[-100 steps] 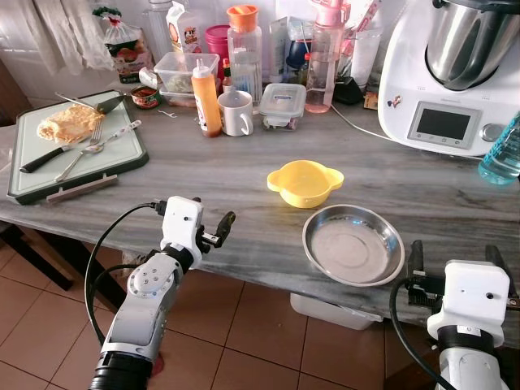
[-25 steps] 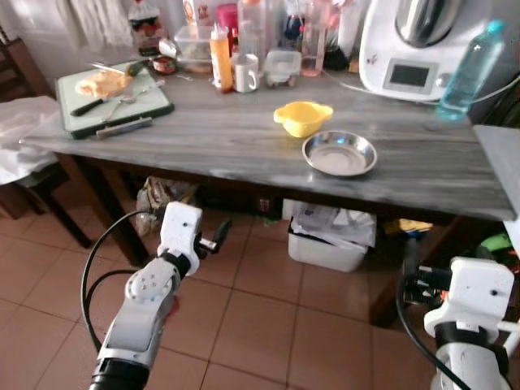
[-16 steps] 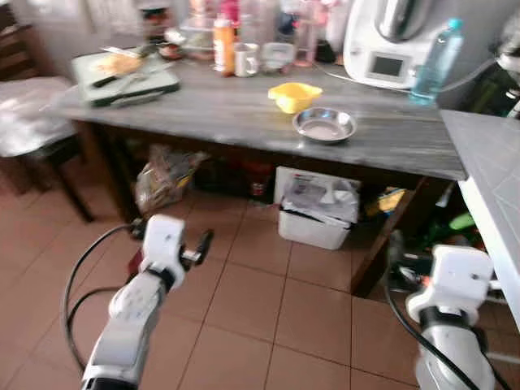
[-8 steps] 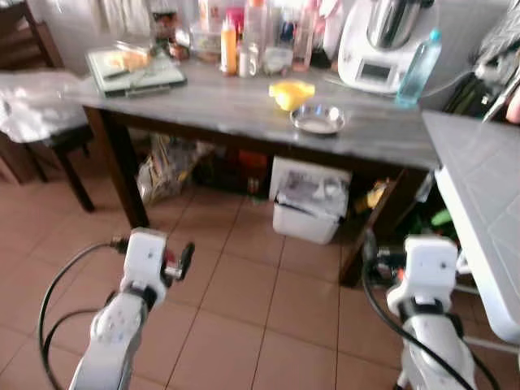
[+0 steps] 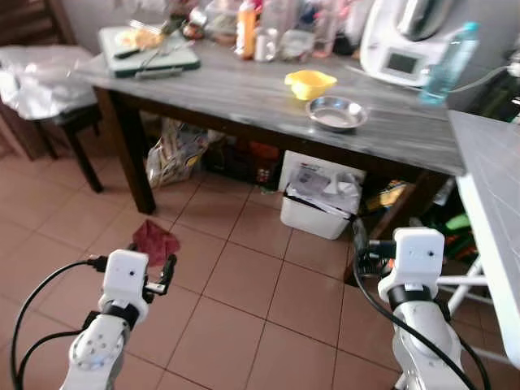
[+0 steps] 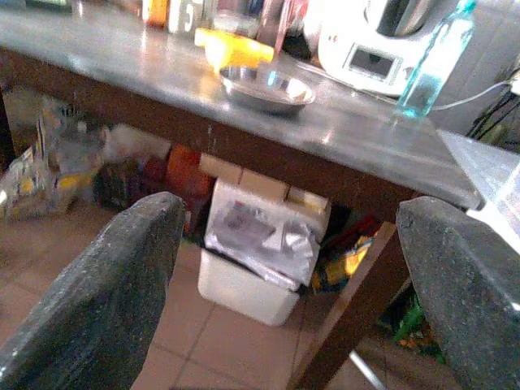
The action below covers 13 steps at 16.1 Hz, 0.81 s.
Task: Setting the table
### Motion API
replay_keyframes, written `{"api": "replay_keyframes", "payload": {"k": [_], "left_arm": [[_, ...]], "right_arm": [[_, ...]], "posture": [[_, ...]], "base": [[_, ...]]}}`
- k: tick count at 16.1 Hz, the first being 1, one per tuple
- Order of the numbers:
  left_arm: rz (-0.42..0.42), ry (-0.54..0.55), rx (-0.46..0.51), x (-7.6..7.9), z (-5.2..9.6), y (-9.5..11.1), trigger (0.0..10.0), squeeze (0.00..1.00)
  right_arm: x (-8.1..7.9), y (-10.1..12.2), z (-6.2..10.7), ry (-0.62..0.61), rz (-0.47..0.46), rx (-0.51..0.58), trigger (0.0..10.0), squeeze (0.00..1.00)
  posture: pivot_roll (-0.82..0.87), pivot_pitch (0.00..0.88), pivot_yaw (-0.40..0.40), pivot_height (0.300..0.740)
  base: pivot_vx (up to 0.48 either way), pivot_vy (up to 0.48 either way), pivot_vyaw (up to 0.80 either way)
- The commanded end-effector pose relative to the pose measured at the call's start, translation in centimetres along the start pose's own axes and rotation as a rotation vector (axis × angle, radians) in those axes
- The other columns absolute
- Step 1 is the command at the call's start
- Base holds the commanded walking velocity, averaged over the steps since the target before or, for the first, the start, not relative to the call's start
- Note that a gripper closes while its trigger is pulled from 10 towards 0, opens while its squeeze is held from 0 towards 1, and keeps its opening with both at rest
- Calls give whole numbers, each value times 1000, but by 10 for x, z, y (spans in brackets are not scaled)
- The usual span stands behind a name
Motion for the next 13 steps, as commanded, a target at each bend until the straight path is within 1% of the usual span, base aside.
{"api": "replay_keyframes", "payload": {"k": [1,2,3,5,6,7,8,9,10,11,13], "left_arm": [[-16,11,2,-6,4,-1,10000,0],[-28,-8,-11,-4,4,-3,10000,0],[-31,-18,-13,-3,2,-4,10000,0],[-31,-34,8,1,-4,2,10000,0],[-35,-47,24,2,-7,7,10000,0],[-46,-33,27,0,-13,4,10000,0],[-32,-18,23,-2,-14,3,10000,0],[-17,-20,18,0,-17,1,10000,0],[-22,-84,23,14,-22,2,10000,0],[-20,-107,30,20,-25,4,10000,0],[-10,-118,34,26,-28,5,10000,0]], "right_arm": [[7,-7,3,-23,-1,-23,10000,0],[7,-5,2,-24,16,-16,10000,0],[7,-5,3,-25,10,-15,10000,0],[7,-3,4,-29,19,0,10000,0],[7,-3,2,-34,2,-2,10000,0],[5,-9,-1,-18,2,-14,10000,0],[5,-10,-2,-11,6,-15,10000,0],[4,-11,-3,-12,9,-16,10000,0],[8,-9,-1,-36,9,-12,10000,0],[9,-9,0,-44,7,-14,10000,0],[11,-10,3,-49,22,-14,10000,0]], "posture": [[252,48,-124,740],[247,46,-123,740],[243,49,-114,740],[251,22,-115,740],[260,7,-122,740],[254,0,-106,740],[254,0,-106,740],[231,0,-100,740],[221,0,-99,740],[212,0,-94,740],[194,0,-85,740]], "base": [[0,0,0],[0,0,0],[0,0,0],[0,0,0],[0,0,0],[0,0,-463],[0,0,-669],[0,0,-781],[0,0,-775],[0,0,-781],[0,0,-781]]}}
Point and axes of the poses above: a point about 5 cm out from each wrist's last joint towards the gripper, its own z axis pointing back from the gripper into the wrist, its own y axis along the axis of the wrist's last joint, x = y × z, the point moved 4 cm from there along -z, pointing out of the wrist towards the gripper, and after that the axes turned 13 degrees about z, right-handed, at the moved point
